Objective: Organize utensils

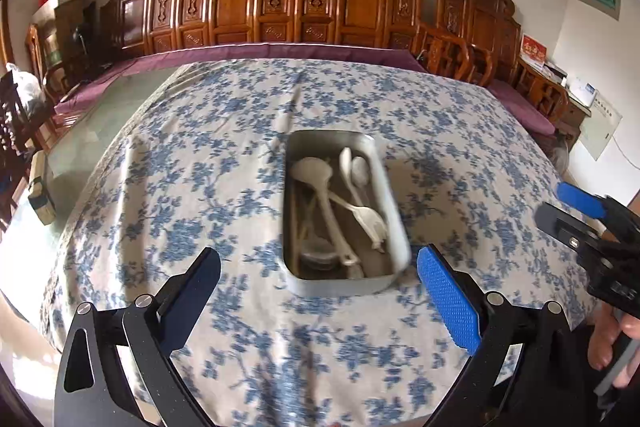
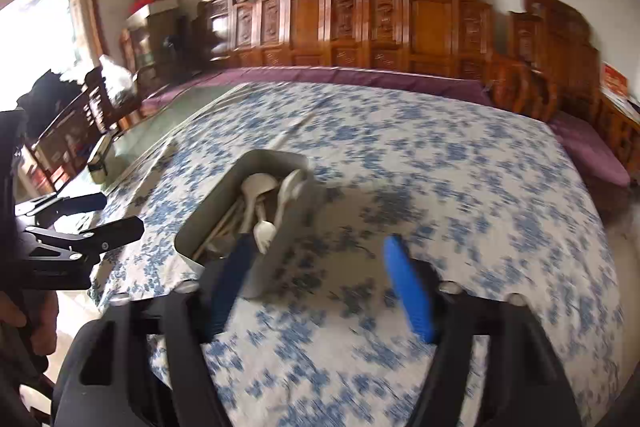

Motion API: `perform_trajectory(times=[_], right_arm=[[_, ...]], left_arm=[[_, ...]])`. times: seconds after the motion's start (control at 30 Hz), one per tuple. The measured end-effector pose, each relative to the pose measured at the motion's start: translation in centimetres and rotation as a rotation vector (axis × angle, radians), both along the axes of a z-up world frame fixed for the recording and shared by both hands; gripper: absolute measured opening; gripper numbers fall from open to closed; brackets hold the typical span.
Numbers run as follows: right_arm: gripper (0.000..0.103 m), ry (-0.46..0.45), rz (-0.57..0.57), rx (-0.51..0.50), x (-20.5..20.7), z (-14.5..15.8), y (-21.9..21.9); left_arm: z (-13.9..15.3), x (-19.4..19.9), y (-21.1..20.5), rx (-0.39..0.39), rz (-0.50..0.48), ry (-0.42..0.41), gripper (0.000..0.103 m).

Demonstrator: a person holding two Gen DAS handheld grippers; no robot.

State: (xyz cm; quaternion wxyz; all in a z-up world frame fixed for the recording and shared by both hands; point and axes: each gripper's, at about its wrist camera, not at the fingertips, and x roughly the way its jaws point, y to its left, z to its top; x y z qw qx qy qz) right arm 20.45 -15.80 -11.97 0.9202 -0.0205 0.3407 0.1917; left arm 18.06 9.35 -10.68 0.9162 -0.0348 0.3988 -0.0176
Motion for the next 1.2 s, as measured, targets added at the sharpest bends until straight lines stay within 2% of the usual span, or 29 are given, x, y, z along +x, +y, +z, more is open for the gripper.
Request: perform_trajectory(times=[0.07, 0.17, 0.4, 0.77, 0.97, 1.2], right_arm=[[0.094, -0.013, -0.032, 0.003, -1.2, 0.5, -1.7], [0.100, -0.025, -0.074, 0.008, -2.4, 1.0, -3.6], [0.100, -0.050, -0.152, 0.020, -4.6, 2.1, -7.0], [0.100, -0.231, -0.199, 0.038, -8.9, 8.1, -8.7], [0.100, -0.303, -0.201, 0.048, -11.0, 10.5, -8.8], [0.100, -0.327, -0.191, 0.054, -12.2, 11.5, -8.2]], left_arm=[[0.2, -0.2, -1.1, 0.003, -0.007, 0.000, 0.095], [0.6, -0.8, -3.1, 0.009, -0.031, -0.003, 0.095], [2.5, -2.4, -6.9, 0.050, -0.068, -0.046, 0.095], [9.0, -6.3, -9.9, 0.069, -0.095, -0.196, 0.095], [12.1, -9.0, -10.1, 0.065, -0.079, -0.266, 0.095], [13.3, -10.5, -9.2, 0.041, -0.048, -0.276, 0.095]])
